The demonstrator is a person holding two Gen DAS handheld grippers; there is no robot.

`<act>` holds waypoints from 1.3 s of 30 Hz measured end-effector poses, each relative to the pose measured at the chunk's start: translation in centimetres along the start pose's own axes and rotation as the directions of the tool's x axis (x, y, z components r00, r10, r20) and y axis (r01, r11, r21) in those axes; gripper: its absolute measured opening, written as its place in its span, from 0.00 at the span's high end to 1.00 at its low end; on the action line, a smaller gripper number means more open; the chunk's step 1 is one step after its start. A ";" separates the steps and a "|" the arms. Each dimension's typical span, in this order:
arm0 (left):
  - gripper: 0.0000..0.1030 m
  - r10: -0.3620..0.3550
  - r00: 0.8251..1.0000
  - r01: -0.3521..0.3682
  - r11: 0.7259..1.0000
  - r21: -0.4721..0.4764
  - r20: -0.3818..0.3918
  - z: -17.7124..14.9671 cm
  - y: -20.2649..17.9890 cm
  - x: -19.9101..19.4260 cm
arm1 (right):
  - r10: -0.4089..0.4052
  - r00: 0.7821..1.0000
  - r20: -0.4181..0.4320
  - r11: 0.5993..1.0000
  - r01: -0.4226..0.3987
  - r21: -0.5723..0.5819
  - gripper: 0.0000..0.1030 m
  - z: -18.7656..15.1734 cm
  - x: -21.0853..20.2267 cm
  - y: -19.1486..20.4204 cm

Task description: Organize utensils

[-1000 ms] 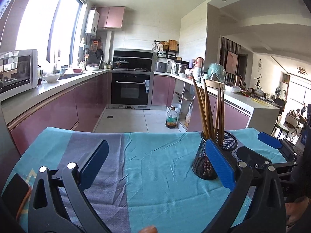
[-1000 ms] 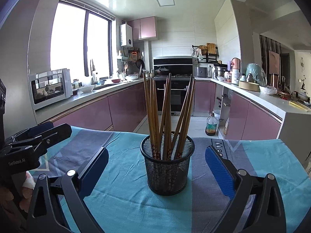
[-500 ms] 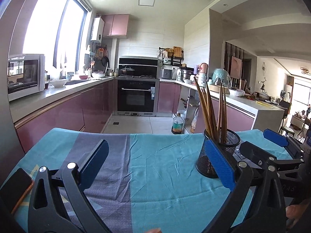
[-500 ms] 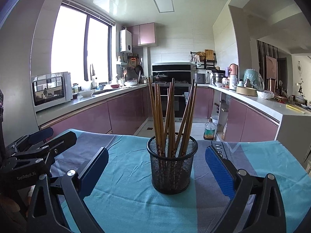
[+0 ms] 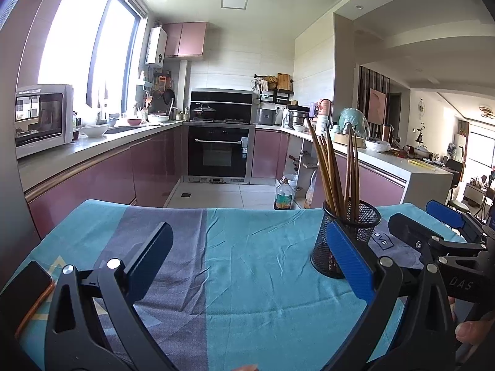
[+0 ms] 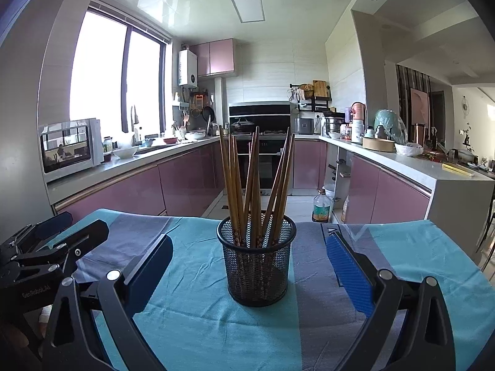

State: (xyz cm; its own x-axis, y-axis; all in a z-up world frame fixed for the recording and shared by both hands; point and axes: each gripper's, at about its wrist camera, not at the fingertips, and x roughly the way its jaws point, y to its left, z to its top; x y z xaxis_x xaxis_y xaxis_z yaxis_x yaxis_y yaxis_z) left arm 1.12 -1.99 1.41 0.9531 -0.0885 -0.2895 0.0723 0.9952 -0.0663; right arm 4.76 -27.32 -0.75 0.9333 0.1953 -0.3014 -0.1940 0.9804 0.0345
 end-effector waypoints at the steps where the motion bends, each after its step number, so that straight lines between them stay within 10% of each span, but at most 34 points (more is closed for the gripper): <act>1: 0.05 0.002 1.000 -0.002 1.000 0.000 0.001 0.0 0.0 -0.1 | 0.001 1.000 -0.002 1.000 -0.001 0.000 0.07 0.0 0.0 0.0; 39: 0.05 0.002 1.000 -0.002 1.000 0.000 0.004 -0.1 -0.2 -0.2 | -0.025 1.000 0.006 1.000 0.025 0.002 0.07 0.1 -0.5 -0.2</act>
State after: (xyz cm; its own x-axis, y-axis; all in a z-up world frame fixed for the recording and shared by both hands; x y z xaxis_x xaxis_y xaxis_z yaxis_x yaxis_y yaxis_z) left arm 0.88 -2.14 1.39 0.9543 -0.0866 -0.2860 0.0706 0.9953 -0.0658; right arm 4.39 -27.55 -0.54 0.9396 0.1714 -0.2964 -0.1706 0.9849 0.0287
